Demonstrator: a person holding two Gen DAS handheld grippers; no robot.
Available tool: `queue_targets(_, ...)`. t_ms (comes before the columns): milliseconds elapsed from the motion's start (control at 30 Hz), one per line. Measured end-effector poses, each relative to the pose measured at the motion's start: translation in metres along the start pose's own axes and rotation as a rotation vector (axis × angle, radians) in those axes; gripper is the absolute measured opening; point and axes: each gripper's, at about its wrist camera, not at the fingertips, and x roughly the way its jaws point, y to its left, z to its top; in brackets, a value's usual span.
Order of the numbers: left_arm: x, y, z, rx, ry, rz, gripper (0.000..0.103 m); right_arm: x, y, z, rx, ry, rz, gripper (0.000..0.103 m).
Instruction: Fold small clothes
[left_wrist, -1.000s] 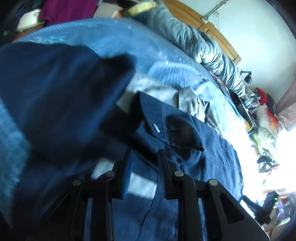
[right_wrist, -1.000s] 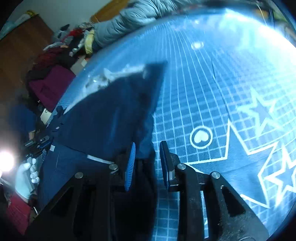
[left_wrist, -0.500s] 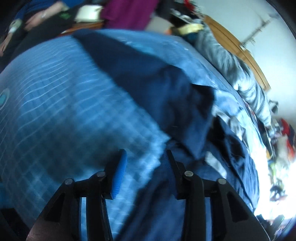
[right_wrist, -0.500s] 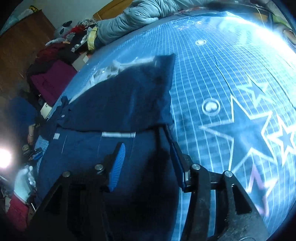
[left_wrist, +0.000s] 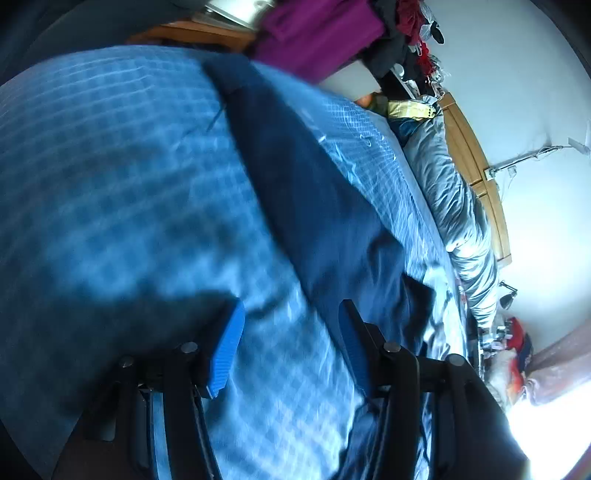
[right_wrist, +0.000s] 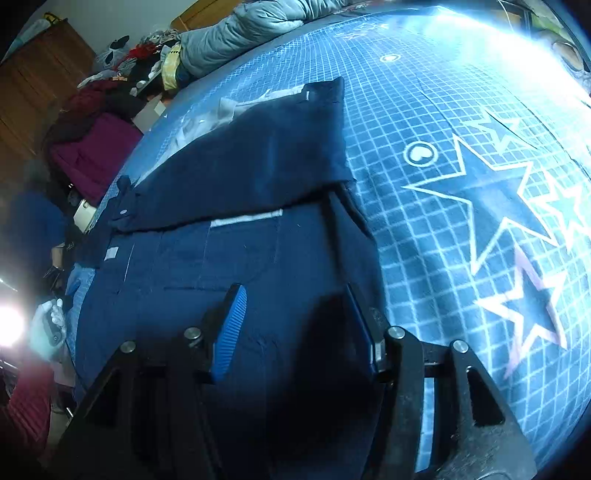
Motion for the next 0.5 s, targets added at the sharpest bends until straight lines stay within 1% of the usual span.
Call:
queue_targets(100, 0.014, -0.002, 0.023, 0.016, -0.005, -0.005, 0.055, 0.013, 0.014, 0.01, -0.023, 0.017, 0.001, 0.055)
queue_targets(167, 0.024, 0.003, 0.038, -0.002, -0.007, -0.021, 0.055, 0.019, 0.024, 0.016, -0.043, 0.021, 0.007, 0.055)
queue_targets(267, 0.039, 0.002, 0.056, -0.004, -0.017, -0.032, 0.054, 0.021, 0.037, 0.026, -0.053, -0.002, 0.023, 0.056)
queue_targets(400, 0.052, -0.001, 0.078, 0.017, -0.047, -0.02, 0.054, 0.019, 0.052, 0.036, -0.075, -0.03, 0.036, 0.058)
queue_targets(433, 0.055, -0.003, 0.082, 0.019, -0.057, -0.012, 0.053, 0.019, 0.056, 0.038, -0.083, -0.033, 0.038, 0.058)
queue_targets(467, 0.056, -0.004, 0.086, 0.025, -0.073, 0.006, 0.044, 0.018, 0.06, 0.04, -0.091, -0.037, 0.039, 0.058)
queue_targets(500, 0.058, -0.009, 0.089, 0.038, -0.087, 0.038, 0.043, 0.017, 0.063, 0.041, -0.096, -0.043, 0.041, 0.058)
